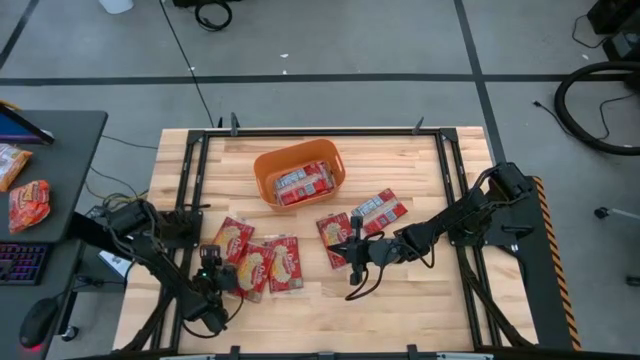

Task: Sort popcorn bags into baskets
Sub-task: Put the popcorn bag into the orange bin

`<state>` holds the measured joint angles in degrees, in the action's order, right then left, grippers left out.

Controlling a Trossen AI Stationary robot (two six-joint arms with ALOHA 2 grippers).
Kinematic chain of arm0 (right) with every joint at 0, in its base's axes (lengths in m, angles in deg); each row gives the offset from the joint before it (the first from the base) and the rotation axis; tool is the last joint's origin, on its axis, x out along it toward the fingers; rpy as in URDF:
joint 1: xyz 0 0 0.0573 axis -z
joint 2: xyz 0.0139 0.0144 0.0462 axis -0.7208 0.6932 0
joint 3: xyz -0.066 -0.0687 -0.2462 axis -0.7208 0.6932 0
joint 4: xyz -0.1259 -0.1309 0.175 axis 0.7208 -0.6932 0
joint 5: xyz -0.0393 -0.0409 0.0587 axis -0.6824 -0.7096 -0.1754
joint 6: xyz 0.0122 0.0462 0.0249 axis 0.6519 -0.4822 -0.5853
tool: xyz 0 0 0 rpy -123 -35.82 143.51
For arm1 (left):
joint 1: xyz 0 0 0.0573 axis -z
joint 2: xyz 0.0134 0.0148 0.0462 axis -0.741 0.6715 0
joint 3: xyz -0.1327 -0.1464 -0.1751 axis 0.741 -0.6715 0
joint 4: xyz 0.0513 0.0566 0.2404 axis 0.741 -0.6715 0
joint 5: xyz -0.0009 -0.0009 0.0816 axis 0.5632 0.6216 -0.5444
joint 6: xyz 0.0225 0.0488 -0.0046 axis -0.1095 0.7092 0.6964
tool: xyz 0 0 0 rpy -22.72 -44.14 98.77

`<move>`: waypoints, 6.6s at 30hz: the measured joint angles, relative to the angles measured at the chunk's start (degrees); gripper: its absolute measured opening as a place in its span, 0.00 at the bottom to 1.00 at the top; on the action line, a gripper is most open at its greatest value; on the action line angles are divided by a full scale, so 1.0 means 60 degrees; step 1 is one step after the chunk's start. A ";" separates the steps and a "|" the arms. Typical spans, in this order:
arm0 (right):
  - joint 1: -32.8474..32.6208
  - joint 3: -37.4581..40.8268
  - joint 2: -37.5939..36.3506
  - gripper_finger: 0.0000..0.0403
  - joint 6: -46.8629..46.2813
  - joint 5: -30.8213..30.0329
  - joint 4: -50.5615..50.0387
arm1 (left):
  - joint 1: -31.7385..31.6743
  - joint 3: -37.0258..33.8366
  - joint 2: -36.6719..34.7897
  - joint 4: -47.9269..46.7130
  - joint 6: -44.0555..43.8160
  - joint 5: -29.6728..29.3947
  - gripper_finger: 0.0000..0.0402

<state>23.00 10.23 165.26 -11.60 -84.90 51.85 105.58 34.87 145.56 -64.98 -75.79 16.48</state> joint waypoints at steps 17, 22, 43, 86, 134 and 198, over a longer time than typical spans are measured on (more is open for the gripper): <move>-0.0522 0.0000 -0.0359 0.03 -0.0006 -0.0936 -0.0913 | -0.0039 0.0072 -0.0091 -0.0272 -0.1072 0.0109 0.02; -0.0789 -0.0004 -0.0758 0.03 -0.0244 -0.1654 -0.1470 | -0.0342 0.0908 -0.0548 -0.1569 -0.0881 0.0135 0.01; -0.0706 -0.0004 -0.0785 0.03 -0.0284 -0.1588 -0.1526 | -0.3282 0.4778 -0.1920 -0.3901 0.3964 -0.2319 0.00; -0.0680 0.0017 -0.0785 0.03 -0.0564 -0.1578 -0.1761 | -0.9859 0.5625 -0.1905 0.0520 1.7962 -0.4988 0.02; -0.0707 0.0102 -0.0782 0.03 -0.1319 -0.1260 -0.2025 | -0.8601 0.5625 -0.1501 0.0974 1.0098 0.1000 0.43; -0.0696 0.0098 -0.0782 0.03 -0.1721 -0.1003 -0.1969 | -0.1810 0.4450 0.0315 0.2239 0.4330 0.1262 0.43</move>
<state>18.83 10.82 160.57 -21.93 -90.92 40.04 94.71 61.57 147.45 -51.54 -49.81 24.06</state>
